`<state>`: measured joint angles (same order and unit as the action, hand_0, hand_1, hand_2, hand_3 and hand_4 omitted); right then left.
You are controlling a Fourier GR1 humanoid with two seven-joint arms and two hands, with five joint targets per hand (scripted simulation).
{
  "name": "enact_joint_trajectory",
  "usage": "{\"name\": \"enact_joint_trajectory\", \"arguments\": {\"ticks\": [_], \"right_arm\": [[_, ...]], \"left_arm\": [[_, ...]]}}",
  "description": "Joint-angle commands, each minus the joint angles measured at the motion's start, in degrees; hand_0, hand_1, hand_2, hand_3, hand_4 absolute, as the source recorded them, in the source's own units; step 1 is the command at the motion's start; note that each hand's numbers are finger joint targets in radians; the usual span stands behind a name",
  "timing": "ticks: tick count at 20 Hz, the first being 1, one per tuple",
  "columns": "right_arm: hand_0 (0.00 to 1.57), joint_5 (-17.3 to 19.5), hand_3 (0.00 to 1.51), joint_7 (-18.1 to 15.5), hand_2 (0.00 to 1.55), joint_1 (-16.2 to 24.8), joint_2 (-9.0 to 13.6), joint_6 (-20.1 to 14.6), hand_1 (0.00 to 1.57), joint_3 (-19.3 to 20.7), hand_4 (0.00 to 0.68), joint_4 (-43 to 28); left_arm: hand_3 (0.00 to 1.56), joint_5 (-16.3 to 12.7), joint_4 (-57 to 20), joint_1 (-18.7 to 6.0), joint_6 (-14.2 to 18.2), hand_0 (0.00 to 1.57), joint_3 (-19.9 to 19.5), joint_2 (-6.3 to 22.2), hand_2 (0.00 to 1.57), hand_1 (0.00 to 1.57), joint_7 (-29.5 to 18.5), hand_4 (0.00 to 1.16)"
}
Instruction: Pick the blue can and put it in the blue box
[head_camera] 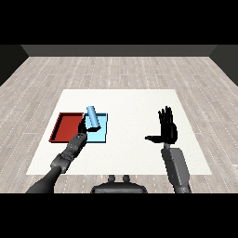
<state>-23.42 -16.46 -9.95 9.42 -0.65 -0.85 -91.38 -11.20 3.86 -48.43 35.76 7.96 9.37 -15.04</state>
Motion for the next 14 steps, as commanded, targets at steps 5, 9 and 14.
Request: {"name": "enact_joint_trajectory", "arguments": {"ticks": [5,9,14], "right_arm": [[0.0,2.0,0.0,2.2,0.0,-1.7,1.6,-1.0,0.0,-0.4,0.0,-1.1],[0.0,2.6,0.0,1.8,0.0,1.2,1.1,0.2,0.0,-2.2,0.0,-1.5],[0.0,4.8,0.0,-0.5,0.0,3.5,1.9,2.8,0.0,-3.9,0.0,1.9]], "left_arm": [[0.0,-5.6,18.3,-0.3,-6.9,0.0,-5.8,0.6,0.0,0.0,-21.4,0.0],[0.0,-6.1,26.9,4.1,-19.0,0.0,-3.6,-1.5,0.0,0.0,-28.6,0.0],[0.0,-9.9,38.5,13.3,-32.7,0.0,-1.2,-2.2,0.0,0.0,-27.8,0.0]]}}
